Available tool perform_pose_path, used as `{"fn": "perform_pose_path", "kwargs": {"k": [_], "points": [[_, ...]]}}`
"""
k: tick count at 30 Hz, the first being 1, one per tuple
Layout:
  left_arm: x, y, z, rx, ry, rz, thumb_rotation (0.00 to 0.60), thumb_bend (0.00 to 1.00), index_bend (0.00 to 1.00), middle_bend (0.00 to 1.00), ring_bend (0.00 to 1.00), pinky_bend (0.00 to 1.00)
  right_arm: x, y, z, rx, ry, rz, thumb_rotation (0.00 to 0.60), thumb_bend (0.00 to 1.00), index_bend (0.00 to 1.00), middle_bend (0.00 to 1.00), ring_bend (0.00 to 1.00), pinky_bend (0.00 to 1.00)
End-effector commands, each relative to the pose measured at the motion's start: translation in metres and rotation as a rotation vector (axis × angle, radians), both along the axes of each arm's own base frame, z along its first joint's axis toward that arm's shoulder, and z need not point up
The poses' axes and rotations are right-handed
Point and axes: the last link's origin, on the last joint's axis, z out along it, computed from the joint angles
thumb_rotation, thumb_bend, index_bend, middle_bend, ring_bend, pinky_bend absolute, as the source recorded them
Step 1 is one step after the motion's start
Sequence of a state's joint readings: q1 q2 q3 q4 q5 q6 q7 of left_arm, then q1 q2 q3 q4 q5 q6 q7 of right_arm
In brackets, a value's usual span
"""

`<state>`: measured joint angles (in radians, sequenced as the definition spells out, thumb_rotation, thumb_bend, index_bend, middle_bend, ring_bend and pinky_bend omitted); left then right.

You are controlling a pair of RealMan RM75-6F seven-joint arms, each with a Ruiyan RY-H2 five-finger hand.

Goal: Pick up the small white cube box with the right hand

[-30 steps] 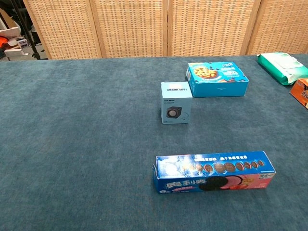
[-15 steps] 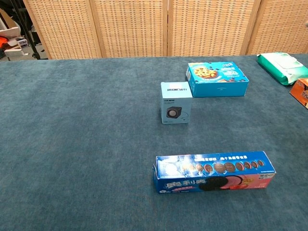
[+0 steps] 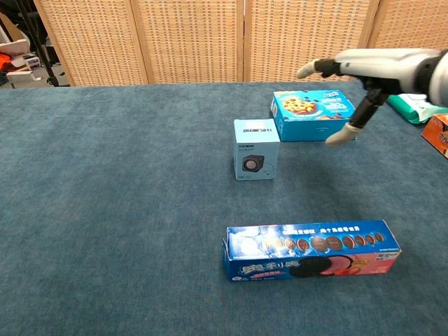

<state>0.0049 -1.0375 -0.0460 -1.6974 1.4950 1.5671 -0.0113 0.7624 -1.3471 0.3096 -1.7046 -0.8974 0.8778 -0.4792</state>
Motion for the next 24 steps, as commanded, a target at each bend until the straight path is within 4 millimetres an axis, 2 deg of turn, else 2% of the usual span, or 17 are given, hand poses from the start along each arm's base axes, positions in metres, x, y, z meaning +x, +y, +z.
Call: {"fn": "perform_pose_path", "kwargs": {"k": [1,7,10,14,18,24], "points": [[-0.002,0.004,0.000,-0.003,0.001,0.015,0.600,0.00,0.00,0.00,0.00,0.00,0.033,-0.010,-0.030,0.016,0.027,0.026,0.600,0.00,0.00,0.00,0.00,0.02],[-0.007,0.010,0.001,-0.004,-0.004,0.046,0.600,0.00,0.00,0.00,0.00,0.00,0.061,-0.012,-0.059,0.013,0.080,0.023,0.600,0.00,0.00,0.04,0.00,0.16],[-0.008,0.011,0.003,0.003,-0.009,0.054,0.600,0.00,0.00,0.00,0.00,0.00,0.072,-0.016,-0.072,0.009,0.100,0.009,0.600,0.00,0.01,0.06,0.00,0.17],[-0.010,0.012,0.004,0.004,-0.013,0.063,0.600,0.00,0.00,0.00,0.00,0.00,0.076,-0.021,-0.085,-0.012,0.178,0.026,0.600,0.00,0.06,0.11,0.01,0.18],[-0.011,0.013,0.005,0.007,-0.018,0.070,0.600,0.00,0.00,0.00,0.00,0.00,0.075,-0.026,-0.093,-0.026,0.229,0.026,0.600,0.04,0.12,0.19,0.09,0.23],[-0.013,0.015,0.005,0.001,-0.017,0.079,0.600,0.00,0.00,0.00,0.00,0.00,0.077,-0.030,-0.100,-0.054,0.225,0.038,0.600,0.21,0.33,0.42,0.31,0.35]]}}
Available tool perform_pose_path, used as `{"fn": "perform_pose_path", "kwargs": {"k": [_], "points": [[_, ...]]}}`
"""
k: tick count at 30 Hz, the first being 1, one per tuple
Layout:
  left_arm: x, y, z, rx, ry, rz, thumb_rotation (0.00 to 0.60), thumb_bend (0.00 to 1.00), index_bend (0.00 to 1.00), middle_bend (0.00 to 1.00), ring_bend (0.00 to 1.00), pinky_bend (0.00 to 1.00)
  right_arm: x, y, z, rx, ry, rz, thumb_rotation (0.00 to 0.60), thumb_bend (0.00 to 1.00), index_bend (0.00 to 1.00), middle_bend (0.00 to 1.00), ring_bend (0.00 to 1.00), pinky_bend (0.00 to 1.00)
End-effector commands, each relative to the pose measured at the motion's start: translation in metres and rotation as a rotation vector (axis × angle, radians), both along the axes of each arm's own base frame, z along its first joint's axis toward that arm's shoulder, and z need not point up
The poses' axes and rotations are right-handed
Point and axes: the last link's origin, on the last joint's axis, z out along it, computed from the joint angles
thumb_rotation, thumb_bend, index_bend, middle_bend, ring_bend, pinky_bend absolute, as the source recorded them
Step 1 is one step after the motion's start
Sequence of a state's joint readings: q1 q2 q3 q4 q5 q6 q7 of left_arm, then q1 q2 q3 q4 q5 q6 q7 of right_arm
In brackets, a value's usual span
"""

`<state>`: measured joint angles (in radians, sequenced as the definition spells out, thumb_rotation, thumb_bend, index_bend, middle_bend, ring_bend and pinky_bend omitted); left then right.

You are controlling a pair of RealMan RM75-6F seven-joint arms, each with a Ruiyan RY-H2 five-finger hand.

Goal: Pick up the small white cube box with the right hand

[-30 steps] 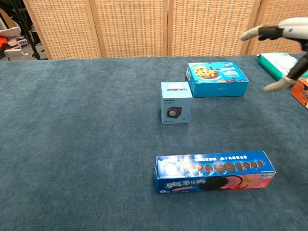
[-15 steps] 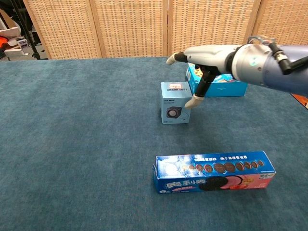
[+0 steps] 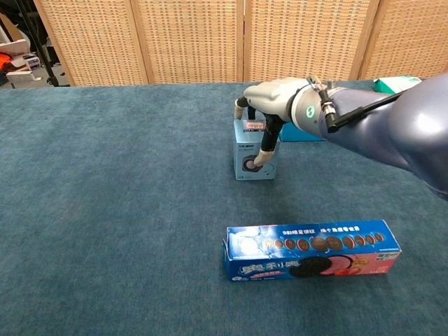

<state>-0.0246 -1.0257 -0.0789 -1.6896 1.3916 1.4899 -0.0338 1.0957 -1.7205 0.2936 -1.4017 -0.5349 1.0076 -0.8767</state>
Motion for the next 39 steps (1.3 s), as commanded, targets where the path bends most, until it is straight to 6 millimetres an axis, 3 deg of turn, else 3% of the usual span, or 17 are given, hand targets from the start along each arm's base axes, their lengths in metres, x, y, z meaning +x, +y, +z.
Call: {"fn": "perform_pose_path", "kwargs": {"k": [1,5,10,14,18,25,29,39], "points": [[0.000,0.001,0.000,-0.001,0.001,0.002,0.600,0.00,0.00,0.00,0.00,0.00,0.003,-0.001,-0.005,-0.009,-0.010,0.016,0.600,0.25,0.37,0.46,0.35,0.37],[0.000,0.001,0.000,0.002,0.000,0.003,0.600,0.00,0.00,0.00,0.00,0.00,0.005,-0.002,-0.006,-0.022,-0.032,0.037,0.600,0.38,0.46,0.54,0.42,0.42],[-0.001,0.001,0.000,-0.003,0.002,0.003,0.600,0.00,0.00,0.00,0.00,0.00,0.005,0.001,0.003,-0.041,-0.106,0.065,0.600,0.42,0.49,0.54,0.43,0.43],[0.000,0.000,-0.001,-0.006,0.001,0.002,0.600,0.00,0.00,0.00,0.00,0.00,-0.003,0.006,0.021,-0.033,-0.230,0.061,0.600,0.46,0.49,0.54,0.43,0.43],[0.002,-0.001,-0.002,-0.010,0.003,-0.010,0.600,0.00,0.00,0.00,0.00,0.00,-0.032,0.014,0.044,0.008,-0.326,0.069,0.600,0.49,0.50,0.55,0.43,0.43],[0.008,-0.003,-0.009,-0.033,0.017,-0.037,0.600,0.00,0.00,0.00,0.00,0.00,-0.076,0.033,0.055,0.088,-0.598,-0.046,0.600,0.56,0.51,0.56,0.43,0.43],[0.013,-0.004,-0.012,-0.039,0.024,-0.059,0.600,0.00,0.00,0.00,0.00,0.00,-0.105,0.042,0.050,0.089,-0.888,-0.152,0.600,0.62,0.52,0.55,0.43,0.43],[0.014,-0.004,-0.015,-0.045,0.033,-0.061,0.600,0.00,0.00,0.00,0.00,0.00,-0.135,0.047,0.030,0.059,-0.966,-0.112,0.600,0.62,0.53,0.55,0.40,0.43]]}}
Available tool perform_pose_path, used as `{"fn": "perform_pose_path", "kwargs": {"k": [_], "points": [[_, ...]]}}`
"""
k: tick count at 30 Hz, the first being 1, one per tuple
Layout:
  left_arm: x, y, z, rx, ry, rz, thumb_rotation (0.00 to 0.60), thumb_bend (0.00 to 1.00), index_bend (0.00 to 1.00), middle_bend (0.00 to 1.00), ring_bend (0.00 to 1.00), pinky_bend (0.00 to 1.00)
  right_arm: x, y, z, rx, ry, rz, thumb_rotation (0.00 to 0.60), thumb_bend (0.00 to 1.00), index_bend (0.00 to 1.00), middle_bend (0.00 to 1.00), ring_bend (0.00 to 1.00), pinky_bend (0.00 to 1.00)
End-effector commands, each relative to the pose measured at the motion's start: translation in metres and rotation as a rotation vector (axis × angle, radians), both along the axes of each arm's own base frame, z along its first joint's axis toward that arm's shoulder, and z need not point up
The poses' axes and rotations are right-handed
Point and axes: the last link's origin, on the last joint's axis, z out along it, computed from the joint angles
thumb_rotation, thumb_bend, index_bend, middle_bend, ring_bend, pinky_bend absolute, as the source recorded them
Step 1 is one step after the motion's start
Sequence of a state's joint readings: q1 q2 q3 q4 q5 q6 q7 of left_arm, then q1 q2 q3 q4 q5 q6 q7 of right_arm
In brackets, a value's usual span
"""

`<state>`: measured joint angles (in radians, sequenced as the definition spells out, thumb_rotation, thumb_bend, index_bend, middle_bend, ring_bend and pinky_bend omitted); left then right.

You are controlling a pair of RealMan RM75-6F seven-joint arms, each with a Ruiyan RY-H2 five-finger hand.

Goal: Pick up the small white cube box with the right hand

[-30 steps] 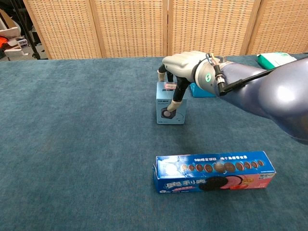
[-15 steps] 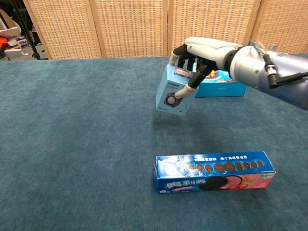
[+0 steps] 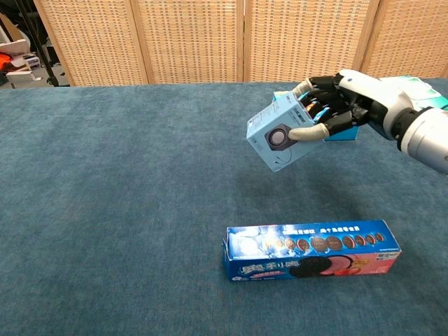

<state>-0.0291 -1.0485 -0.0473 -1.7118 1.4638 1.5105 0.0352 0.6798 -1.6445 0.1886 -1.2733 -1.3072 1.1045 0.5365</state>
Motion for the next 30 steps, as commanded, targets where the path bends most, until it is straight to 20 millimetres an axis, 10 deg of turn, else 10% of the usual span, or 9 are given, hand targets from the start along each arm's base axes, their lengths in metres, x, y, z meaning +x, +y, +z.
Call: {"fn": "perform_pose_path", "kwargs": {"k": [1,10,17,21,30], "points": [[0.000,0.000,0.000,0.001,0.002,0.000,0.600,0.00,0.00,0.00,0.00,0.00,-0.019,0.011,-0.015,-0.015,-0.012,0.006,0.600,0.62,0.53,0.55,0.39,0.43],[0.002,0.000,-0.002,0.000,0.015,-0.009,0.600,0.00,0.00,0.00,0.00,0.00,-0.041,0.005,-0.036,-0.035,0.027,-0.018,0.600,0.62,0.53,0.50,0.33,0.43],[0.002,0.001,-0.004,-0.006,0.021,-0.007,0.600,0.00,0.00,0.00,0.00,0.00,-0.060,0.004,-0.031,0.061,0.096,0.004,0.600,0.53,0.24,0.07,0.01,0.28],[0.003,0.001,-0.005,-0.005,0.024,-0.008,0.600,0.00,0.00,0.00,0.00,0.00,-0.066,0.006,-0.018,0.090,0.098,0.034,0.600,0.49,0.02,0.00,0.00,0.17],[0.005,-0.001,-0.007,-0.012,0.028,-0.017,0.600,0.00,0.00,0.00,0.00,0.00,-0.059,0.011,0.047,-0.017,0.205,0.190,0.600,0.26,0.00,0.00,0.00,0.05]]}}
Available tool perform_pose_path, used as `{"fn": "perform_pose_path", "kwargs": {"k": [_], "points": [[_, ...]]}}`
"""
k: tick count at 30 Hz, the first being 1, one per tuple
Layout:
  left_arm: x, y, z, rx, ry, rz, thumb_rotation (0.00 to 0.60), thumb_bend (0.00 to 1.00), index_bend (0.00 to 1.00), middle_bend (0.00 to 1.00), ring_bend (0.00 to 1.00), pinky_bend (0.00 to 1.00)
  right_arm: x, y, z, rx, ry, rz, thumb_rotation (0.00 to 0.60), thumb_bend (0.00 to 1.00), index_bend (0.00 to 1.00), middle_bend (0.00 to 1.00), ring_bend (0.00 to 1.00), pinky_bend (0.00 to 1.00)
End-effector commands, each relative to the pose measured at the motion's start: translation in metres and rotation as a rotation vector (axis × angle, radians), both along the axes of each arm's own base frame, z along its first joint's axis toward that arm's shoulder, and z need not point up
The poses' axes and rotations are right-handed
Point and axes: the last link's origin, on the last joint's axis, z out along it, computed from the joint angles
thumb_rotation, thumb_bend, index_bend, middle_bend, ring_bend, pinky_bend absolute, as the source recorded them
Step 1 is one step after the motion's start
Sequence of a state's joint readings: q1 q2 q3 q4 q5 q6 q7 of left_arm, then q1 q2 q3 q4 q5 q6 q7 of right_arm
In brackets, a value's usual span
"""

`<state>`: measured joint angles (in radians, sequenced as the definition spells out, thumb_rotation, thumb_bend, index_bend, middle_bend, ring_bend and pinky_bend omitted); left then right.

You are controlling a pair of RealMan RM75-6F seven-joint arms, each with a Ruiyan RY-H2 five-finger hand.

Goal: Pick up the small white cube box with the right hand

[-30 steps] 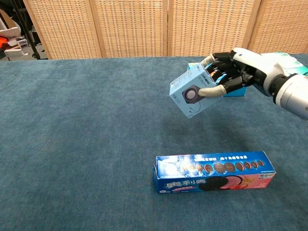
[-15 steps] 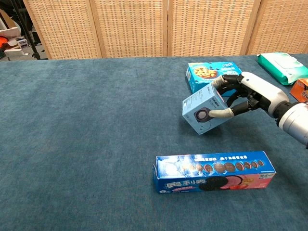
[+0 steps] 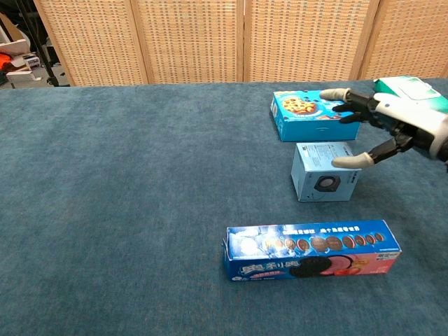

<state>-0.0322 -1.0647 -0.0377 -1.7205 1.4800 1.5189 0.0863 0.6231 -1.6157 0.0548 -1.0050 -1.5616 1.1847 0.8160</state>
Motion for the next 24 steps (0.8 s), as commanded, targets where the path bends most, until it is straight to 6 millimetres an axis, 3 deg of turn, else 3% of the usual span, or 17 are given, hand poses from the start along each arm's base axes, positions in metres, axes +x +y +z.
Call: {"fn": "perform_pose_path", "kwargs": {"k": [1,2,4,8,18,24], "points": [[0.000,0.000,-0.001,-0.002,0.001,-0.002,0.600,0.00,0.00,0.00,0.00,0.00,0.009,0.003,0.034,-0.049,0.139,0.097,0.600,0.15,0.00,0.00,0.00,0.05],[0.001,0.000,-0.001,-0.002,0.003,-0.003,0.600,0.00,0.00,0.00,0.00,0.00,0.015,0.002,0.042,-0.067,0.207,0.118,0.600,0.06,0.00,0.00,0.00,0.04],[0.001,0.000,-0.001,-0.003,0.005,-0.006,0.600,0.00,0.00,0.00,0.00,0.00,0.028,-0.001,0.052,-0.078,0.348,0.147,0.600,0.00,0.00,0.00,0.00,0.03],[0.001,-0.001,-0.002,-0.006,0.004,-0.007,0.600,0.00,0.00,0.00,0.00,0.00,0.054,-0.003,0.058,-0.054,0.567,0.166,0.600,0.00,0.00,0.00,0.00,0.01],[-0.003,0.000,0.001,-0.005,-0.010,0.008,0.600,0.00,0.00,0.00,0.00,0.00,0.108,0.013,0.021,0.040,0.831,0.147,0.600,0.00,0.00,0.00,0.00,0.01],[-0.004,0.001,0.004,-0.002,-0.018,0.011,0.600,0.00,0.00,0.00,0.00,0.00,0.120,0.012,0.007,0.081,0.939,0.118,0.600,0.00,0.00,0.00,0.00,0.01]]}}
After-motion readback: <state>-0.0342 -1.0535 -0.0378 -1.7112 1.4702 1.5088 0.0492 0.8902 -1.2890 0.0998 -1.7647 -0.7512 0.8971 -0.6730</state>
